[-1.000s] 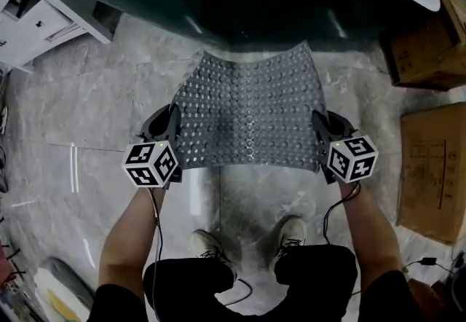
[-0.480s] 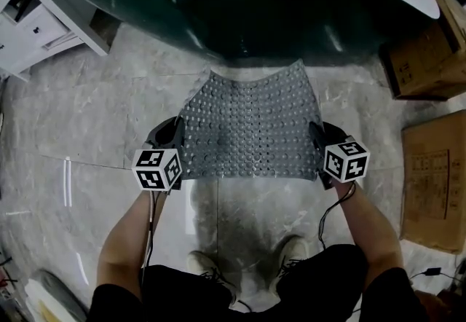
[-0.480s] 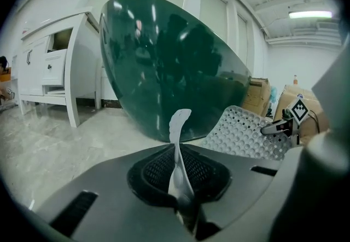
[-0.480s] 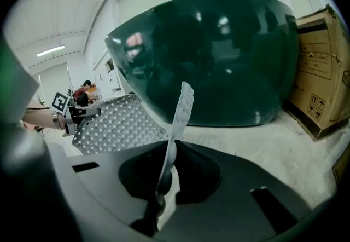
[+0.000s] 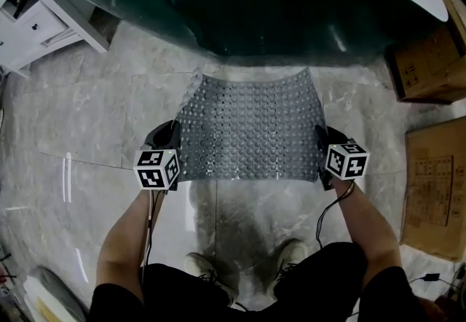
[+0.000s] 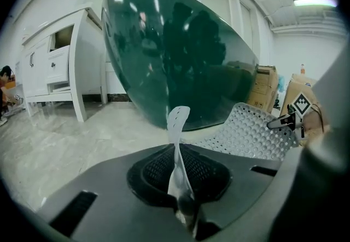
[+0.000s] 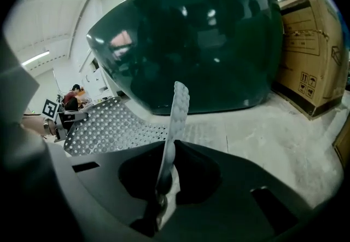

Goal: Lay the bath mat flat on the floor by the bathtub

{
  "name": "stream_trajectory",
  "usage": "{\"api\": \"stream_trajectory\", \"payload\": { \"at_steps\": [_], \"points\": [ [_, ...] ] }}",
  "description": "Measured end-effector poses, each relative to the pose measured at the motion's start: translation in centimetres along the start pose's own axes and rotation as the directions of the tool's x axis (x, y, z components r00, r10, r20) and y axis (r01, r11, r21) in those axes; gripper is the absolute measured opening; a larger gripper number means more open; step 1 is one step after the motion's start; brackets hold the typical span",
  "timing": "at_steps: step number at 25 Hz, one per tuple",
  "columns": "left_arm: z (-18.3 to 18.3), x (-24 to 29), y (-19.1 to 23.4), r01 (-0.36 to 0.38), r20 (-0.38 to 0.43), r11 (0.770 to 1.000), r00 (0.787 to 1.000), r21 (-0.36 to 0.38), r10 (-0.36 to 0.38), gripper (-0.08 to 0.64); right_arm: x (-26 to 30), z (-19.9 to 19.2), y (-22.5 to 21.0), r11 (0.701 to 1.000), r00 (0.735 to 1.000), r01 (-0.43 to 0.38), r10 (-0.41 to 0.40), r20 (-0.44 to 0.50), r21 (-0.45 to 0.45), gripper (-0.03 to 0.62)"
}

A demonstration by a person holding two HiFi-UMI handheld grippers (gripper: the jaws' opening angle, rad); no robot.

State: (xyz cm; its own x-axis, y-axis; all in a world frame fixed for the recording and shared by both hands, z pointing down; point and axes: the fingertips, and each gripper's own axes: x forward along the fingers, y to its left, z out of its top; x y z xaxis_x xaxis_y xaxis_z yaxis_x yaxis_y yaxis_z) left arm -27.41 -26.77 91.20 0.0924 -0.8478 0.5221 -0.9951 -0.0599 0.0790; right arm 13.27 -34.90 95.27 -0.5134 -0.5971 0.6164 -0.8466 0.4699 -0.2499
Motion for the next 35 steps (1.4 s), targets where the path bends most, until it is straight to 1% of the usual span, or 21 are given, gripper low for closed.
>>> {"api": "stream_trajectory", "payload": {
  "at_steps": [4,11,14,17,20,26,28,30,33,35],
  "points": [
    [-0.8,0.8,-0.2,-0.008,-0.025,1.0,1.0,0.021,0.009,0.032,0.8,-1.2,-1.2,0.999,1.0,0.019,-0.019,-0.013,0.036,0.032],
    [-1.9,1.6,-0.4,-0.008,-0.047,0.998,0.999,0.06,0.011,0.034,1.8,-2.6,-3.2,0.99,0.996,0.085,-0.082,-0.035,0.11,0.032],
    [-2.5,1.8,-0.1,-0.016,-0.058,0.997,0.998,0.069,0.02,0.038,2.0,-3.0,-3.8,0.988,0.993,0.113,-0.109,-0.049,0.106,0.032],
    [-2.6,1.9,0.1,-0.02,-0.053,0.997,0.998,0.077,0.024,0.057,2.2,-3.1,-4.2,0.985,0.991,0.131,-0.126,-0.053,0.109,0.103],
    [-2.3,2.1,-0.1,-0.016,-0.035,0.997,0.999,0.081,0.019,0.057,2.2,-3.1,-4.4,0.983,0.99,0.137,-0.132,-0.049,0.119,0.112],
    [-1.9,2.4,-1.1,0.011,-0.019,0.996,1.0,0.087,-0.009,0.057,2.2,-3.0,-4.6,0.98,0.983,0.178,-0.175,-0.05,0.084,0.132],
    [-1.8,2.4,-1.1,0.014,-0.015,0.996,1.0,0.089,-0.012,0.057,2.0,-2.8,-4.9,0.977,0.98,0.198,-0.196,-0.039,0.078,0.137],
    [-1.8,2.3,-0.9,0.01,-0.012,0.996,1.0,0.086,-0.009,0.057,1.9,-2.5,-4.9,0.976,0.98,0.201,-0.2,-0.027,0.079,0.144],
    [-1.7,2.1,-0.6,0.002,-0.009,0.997,1.0,0.077,-0.001,0.057,2.0,-2.1,-4.0,0.983,0.985,0.173,-0.173,-0.012,0.067,0.129],
    [-1.6,1.9,-0.6,-0.001,-0.007,0.997,1.0,0.075,0.001,0.057,2.0,-1.7,-3.0,0.989,0.99,0.144,-0.144,-0.005,0.036,0.056]
  ]
}}
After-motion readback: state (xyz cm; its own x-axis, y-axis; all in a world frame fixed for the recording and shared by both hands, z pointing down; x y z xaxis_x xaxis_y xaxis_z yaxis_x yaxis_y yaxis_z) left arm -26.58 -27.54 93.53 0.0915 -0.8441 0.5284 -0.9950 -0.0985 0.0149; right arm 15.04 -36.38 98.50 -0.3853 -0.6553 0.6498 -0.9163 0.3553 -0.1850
